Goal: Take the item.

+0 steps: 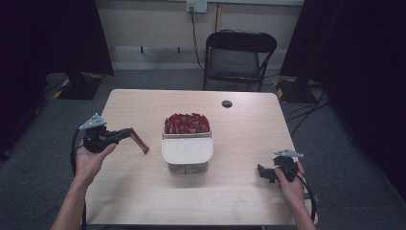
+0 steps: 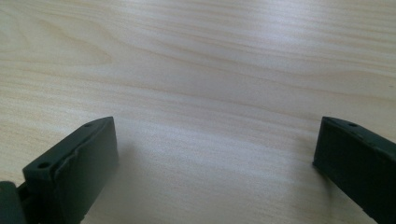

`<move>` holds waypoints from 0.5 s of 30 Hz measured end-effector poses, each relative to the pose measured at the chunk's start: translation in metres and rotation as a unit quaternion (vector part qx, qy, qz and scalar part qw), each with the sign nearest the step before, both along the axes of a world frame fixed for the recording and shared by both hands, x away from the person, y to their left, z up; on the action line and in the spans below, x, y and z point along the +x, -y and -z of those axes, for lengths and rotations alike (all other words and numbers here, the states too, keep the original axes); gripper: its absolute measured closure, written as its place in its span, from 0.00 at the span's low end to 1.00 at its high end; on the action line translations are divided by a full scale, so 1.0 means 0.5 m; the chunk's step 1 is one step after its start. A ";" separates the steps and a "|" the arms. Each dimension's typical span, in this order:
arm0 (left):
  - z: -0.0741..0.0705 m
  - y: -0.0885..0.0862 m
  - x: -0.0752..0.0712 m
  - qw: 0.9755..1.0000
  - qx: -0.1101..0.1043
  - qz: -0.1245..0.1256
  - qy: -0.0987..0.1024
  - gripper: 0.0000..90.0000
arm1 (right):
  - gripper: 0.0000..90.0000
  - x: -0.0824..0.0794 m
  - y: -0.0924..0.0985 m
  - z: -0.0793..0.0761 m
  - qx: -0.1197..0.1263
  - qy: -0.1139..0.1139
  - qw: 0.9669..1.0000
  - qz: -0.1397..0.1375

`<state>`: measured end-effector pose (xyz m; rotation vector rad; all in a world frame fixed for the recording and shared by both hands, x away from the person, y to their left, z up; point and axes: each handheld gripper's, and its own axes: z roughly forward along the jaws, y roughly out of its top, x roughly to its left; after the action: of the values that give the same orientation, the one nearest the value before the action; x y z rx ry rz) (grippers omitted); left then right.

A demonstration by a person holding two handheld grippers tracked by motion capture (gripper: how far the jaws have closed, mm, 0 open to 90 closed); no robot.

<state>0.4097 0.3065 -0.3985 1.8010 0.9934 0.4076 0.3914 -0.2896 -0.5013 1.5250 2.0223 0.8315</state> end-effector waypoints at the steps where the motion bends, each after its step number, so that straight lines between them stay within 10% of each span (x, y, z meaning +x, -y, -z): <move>1: 0.000 0.000 -0.002 1.000 0.002 0.001 0.000 0.98 | 0.00 0.000 0.000 0.000 0.000 0.000 1.000 0.000; 15: 0.026 -0.011 -0.026 1.000 0.010 0.008 -0.016 0.98 | 0.00 0.000 0.000 0.000 0.000 0.000 1.000 0.000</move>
<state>0.3969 0.3121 -0.4114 1.8369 0.9992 0.3807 0.3914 -0.2896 -0.5013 1.5251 2.0224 0.8313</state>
